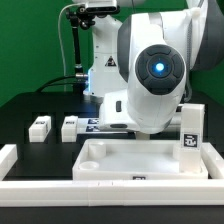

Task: Assemble desk

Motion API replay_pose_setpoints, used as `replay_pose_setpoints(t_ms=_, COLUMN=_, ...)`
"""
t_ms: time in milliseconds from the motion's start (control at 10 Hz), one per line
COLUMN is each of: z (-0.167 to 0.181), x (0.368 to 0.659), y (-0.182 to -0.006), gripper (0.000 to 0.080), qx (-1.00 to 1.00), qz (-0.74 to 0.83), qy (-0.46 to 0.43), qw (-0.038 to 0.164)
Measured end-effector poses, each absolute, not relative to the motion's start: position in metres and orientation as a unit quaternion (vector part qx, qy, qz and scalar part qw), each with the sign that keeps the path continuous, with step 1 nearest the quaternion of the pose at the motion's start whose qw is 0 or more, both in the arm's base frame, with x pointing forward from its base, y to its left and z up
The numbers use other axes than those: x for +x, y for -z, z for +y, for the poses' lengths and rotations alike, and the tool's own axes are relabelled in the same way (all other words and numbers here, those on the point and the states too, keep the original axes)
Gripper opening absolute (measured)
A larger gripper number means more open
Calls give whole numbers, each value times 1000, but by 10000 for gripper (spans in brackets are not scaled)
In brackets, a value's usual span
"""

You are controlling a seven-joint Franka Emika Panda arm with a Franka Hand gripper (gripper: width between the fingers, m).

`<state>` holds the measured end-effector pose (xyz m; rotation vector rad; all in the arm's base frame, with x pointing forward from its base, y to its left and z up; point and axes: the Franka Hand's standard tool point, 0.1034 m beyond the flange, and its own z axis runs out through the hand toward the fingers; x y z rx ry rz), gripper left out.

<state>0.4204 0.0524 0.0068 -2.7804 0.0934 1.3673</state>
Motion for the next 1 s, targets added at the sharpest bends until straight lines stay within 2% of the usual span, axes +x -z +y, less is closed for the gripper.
replay_pose_setpoints(t_ms=100, z=52, x=420, y=-7, gripper=389, qx=-897, qz=30, qy=-441, qw=21)
replay_pose_setpoints(t_ms=200, z=52, x=420, y=-7, gripper=288, qx=-897, qz=30, qy=-441, qw=21)
replay_pose_setpoints(t_ms=600, z=52, x=420, y=-7, gripper=288, qx=-897, qz=30, qy=-441, qw=21)
replay_pose_setpoints(t_ms=700, z=51, x=421, y=-13, gripper=288, qx=-892, qz=28, qy=-450, qw=23)
replay_pose_setpoints(t_ms=1000, z=13, x=457, y=-89, gripper=289, qx=-894, qz=30, qy=-445, qw=47)
